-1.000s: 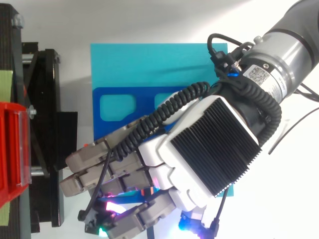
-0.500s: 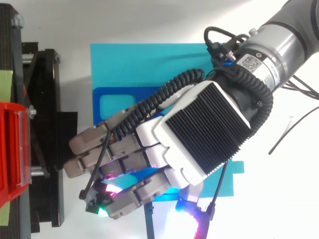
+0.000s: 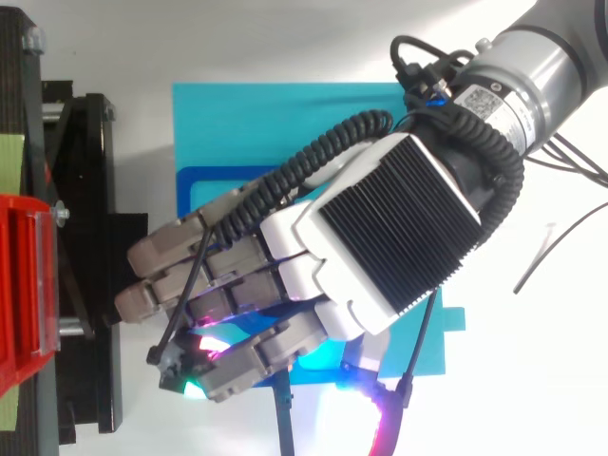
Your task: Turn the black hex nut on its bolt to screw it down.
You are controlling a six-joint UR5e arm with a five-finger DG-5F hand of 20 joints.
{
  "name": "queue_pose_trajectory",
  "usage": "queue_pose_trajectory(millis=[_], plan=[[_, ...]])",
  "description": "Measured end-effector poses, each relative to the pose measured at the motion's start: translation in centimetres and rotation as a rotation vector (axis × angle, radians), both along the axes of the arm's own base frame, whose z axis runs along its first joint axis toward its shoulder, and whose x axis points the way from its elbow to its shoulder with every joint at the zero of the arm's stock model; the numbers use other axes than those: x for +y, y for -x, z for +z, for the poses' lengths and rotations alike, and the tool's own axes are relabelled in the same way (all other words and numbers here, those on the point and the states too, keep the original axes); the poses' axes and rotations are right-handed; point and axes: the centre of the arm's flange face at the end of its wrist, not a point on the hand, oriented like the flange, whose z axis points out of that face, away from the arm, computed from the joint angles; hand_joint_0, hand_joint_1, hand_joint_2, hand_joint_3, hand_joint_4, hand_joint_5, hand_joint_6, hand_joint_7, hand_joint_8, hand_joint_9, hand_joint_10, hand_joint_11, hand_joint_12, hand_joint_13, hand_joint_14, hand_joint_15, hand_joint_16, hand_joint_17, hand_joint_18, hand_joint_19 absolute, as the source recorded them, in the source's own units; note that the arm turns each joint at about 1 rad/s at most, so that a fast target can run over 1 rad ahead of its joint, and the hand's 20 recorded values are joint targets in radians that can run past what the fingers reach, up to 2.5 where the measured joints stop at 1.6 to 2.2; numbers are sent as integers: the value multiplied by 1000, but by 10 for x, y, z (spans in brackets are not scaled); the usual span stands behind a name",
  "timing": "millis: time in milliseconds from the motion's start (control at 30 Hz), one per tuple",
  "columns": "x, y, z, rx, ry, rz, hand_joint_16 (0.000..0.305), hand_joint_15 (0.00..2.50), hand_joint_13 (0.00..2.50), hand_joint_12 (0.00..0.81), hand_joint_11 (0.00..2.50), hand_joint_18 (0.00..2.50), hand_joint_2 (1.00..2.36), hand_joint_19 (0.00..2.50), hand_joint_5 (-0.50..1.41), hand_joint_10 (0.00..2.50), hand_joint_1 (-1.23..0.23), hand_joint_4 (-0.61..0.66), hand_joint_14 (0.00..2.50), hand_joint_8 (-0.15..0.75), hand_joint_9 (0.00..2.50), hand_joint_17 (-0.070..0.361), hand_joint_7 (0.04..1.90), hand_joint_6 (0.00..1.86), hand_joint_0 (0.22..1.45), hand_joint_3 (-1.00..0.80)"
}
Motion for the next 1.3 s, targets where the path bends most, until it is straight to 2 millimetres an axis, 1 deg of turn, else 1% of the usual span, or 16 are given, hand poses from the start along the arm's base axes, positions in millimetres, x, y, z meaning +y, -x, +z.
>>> queue_pose_trajectory(millis=[200, 433, 800, 1167, 1300], plan=[[-4, -1, 2, -26, 5, 1, 53, 146, 656, 368, 227, 592, 1000, 269, -66, 7, -102, 257, 6, 314, 949, 119, 1260, 502, 498, -500], [-9, -2, -12, -10, 0, 3, 53, 146, 657, 367, 221, 594, 1000, 261, -66, 6, -103, 247, 6, 309, 951, 119, 1257, 502, 499, -500], [-16, -3, -7, -6, 0, 16, 52, 152, 653, 365, 224, 591, 1000, 261, -65, 7, -102, 250, 7, 310, 953, 118, 1267, 502, 499, -500], [-23, 0, -8, -13, 11, 24, 52, 150, 651, 363, 227, 586, 1000, 262, -58, 6, -101, 249, 5, 308, 956, 117, 1303, 501, 499, -500], [-25, -1, -12, -15, 15, 22, 52, 152, 647, 361, 231, 583, 1000, 269, -58, 7, -108, 248, 5, 308, 956, 116, 1304, 501, 500, -500]])
